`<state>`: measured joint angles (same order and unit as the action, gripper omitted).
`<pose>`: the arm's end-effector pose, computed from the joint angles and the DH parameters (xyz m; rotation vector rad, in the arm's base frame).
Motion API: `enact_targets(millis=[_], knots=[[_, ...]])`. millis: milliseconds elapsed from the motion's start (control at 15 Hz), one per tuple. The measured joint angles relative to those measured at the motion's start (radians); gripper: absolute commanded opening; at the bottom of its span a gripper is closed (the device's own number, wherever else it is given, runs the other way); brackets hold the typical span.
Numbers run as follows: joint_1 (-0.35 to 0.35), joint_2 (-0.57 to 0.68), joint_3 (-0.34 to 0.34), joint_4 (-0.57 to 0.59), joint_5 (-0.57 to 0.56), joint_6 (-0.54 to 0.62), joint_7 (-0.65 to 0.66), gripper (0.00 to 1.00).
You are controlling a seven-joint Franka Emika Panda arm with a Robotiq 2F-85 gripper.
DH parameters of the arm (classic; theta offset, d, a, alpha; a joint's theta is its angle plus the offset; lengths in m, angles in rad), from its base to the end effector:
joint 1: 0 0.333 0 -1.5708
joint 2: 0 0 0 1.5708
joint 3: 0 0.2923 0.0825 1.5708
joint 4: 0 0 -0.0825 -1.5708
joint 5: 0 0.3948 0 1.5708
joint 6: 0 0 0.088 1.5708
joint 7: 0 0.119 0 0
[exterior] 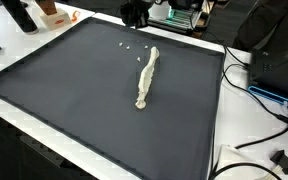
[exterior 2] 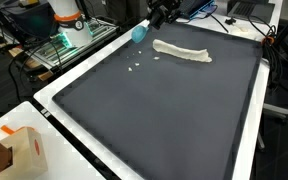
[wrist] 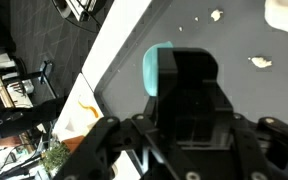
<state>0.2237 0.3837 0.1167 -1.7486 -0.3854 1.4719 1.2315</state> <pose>0.5497 0.1408 0.2920 2.2428 -0.9366 -0.2791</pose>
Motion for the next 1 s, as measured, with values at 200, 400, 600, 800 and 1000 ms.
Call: enact_targets(millis=[200, 400, 600, 800, 1000], knots=[[0.020, 0.029, -0.001, 0.036, -0.025, -0.002, -0.018, 0.25], [0.039, 0.045, -0.001, 0.063, -0.042, -0.001, -0.047, 0.25], [0.058, 0.050, -0.001, 0.081, -0.063, 0.001, -0.073, 0.25], [0.075, 0.051, -0.001, 0.094, -0.083, 0.011, -0.100, 0.25], [0.088, 0.051, -0.001, 0.101, -0.100, 0.043, -0.127, 0.25]])
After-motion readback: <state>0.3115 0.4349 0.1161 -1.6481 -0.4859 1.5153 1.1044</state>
